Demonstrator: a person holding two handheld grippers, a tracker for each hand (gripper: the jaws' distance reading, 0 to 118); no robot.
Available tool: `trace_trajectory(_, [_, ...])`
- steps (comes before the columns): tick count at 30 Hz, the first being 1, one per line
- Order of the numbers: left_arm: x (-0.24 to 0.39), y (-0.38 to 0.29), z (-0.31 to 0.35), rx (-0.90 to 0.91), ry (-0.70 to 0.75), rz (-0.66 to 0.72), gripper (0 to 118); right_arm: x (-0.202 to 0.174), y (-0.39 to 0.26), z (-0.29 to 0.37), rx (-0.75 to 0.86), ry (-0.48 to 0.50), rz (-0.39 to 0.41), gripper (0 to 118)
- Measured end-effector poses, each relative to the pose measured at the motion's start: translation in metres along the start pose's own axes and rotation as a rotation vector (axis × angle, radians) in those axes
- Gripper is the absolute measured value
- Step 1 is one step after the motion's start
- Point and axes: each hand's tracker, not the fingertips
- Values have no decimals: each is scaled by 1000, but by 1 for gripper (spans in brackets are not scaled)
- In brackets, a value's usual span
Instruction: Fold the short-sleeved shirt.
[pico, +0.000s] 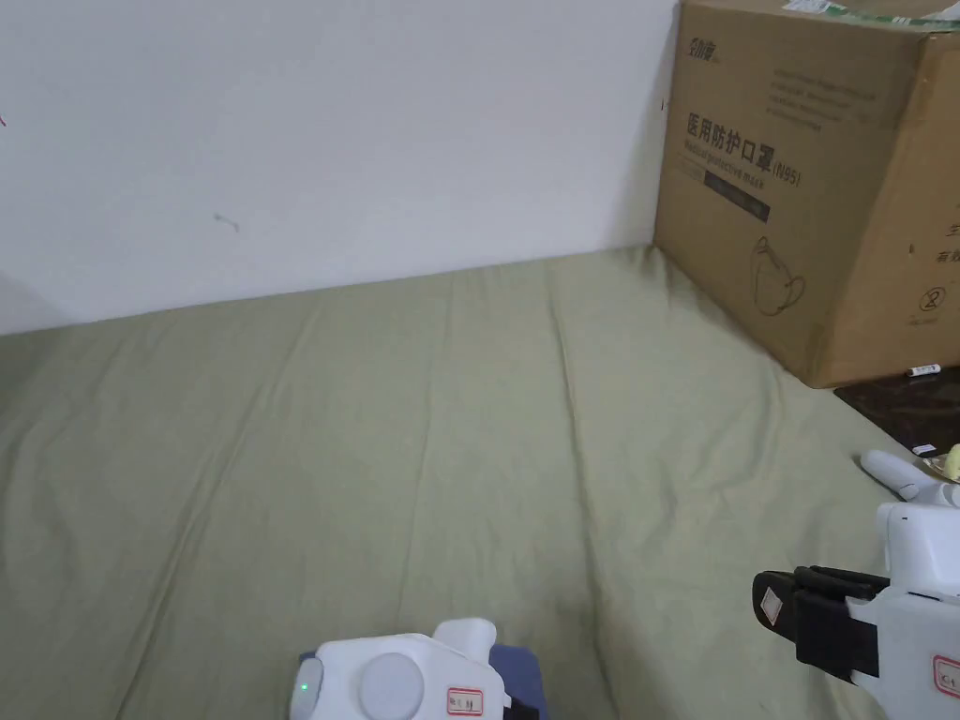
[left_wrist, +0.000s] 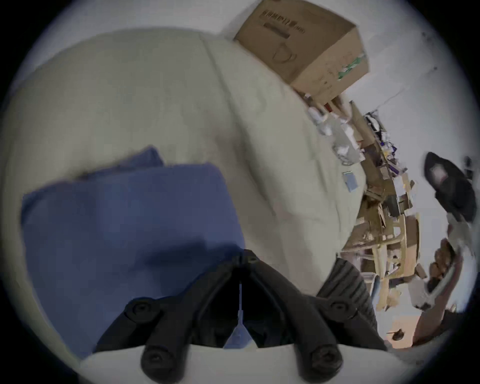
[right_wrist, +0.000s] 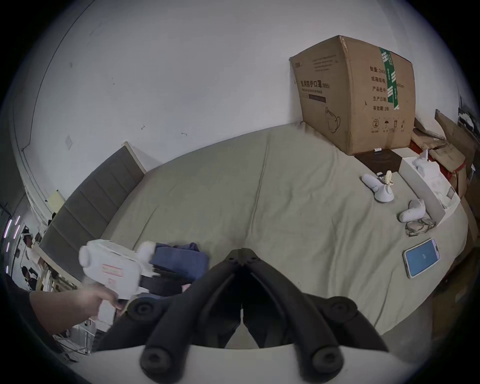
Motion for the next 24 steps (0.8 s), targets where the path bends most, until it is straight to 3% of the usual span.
trace_trajectory(4, [-21,-2,-19,42,-89,195,1,0,0,-3,-10,-1,-7,0])
trace_trajectory(6, [-21,1,-10,38,-109,228,1,-2,-1,-5,-19,10,-26,0])
trace_trajectory(9, [-6,-1,35,148,-51,80,1,-9,0,-8,-28,38,-40,0])
trace_trajectory(13, [15,-6,143,522,41,-86,1,-30,14,-5,14,65,14,0])
trace_trajectory(16, [25,-17,226,822,147,-170,1,-54,32,9,155,67,83,0])
trace_trajectory(20, [36,-45,298,1150,390,-238,1,-81,50,29,476,50,167,0])
trace_trajectory(24, [33,-70,318,1341,553,-197,1,-94,65,30,617,23,120,0])
